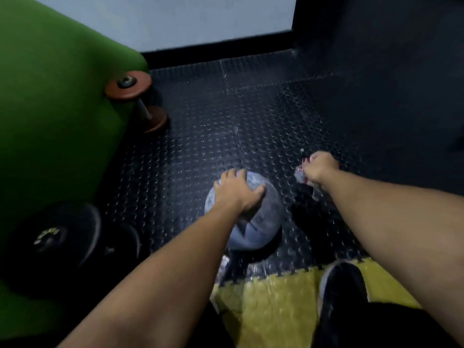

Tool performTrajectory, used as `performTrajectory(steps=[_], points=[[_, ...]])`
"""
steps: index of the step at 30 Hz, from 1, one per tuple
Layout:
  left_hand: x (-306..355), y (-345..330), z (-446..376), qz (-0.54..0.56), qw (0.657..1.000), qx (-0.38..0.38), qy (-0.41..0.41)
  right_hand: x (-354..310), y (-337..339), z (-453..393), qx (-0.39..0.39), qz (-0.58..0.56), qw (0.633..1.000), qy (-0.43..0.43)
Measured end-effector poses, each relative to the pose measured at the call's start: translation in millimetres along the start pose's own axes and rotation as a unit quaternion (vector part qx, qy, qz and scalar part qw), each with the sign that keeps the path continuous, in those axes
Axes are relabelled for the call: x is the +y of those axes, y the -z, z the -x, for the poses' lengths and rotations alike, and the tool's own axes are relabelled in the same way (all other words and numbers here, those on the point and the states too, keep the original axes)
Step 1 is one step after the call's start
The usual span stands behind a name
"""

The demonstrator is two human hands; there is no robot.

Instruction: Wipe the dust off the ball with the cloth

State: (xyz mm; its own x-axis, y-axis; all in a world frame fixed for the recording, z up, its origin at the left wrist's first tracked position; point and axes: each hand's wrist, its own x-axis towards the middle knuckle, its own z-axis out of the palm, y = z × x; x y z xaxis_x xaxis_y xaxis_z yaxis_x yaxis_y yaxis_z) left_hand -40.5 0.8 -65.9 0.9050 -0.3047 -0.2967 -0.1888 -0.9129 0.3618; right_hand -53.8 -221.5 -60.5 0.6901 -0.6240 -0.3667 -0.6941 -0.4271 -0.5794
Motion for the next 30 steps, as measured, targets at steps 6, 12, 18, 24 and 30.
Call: performTrajectory(steps=[6,12,18,24,30], points=[[-11,12,60,-0.001,0.993,-0.118,-0.004,-6,26,84,0.032,-0.025,0.999,0.033],[-12,18,55,0.017,0.996,-0.088,0.0,-1,1,106,0.013,-0.077,0.996,0.042],[-1,6,24,0.027,0.999,0.04,0.005,5,-47,76,-0.005,-0.162,0.987,0.015],[-6,-24,2,0.031,0.99,0.139,-0.019,23,-96,48,-0.007,-0.257,0.966,-0.003],[-12,-27,0,0.036,0.989,0.143,-0.025,37,-109,39,-0.006,-0.284,0.959,-0.024]])
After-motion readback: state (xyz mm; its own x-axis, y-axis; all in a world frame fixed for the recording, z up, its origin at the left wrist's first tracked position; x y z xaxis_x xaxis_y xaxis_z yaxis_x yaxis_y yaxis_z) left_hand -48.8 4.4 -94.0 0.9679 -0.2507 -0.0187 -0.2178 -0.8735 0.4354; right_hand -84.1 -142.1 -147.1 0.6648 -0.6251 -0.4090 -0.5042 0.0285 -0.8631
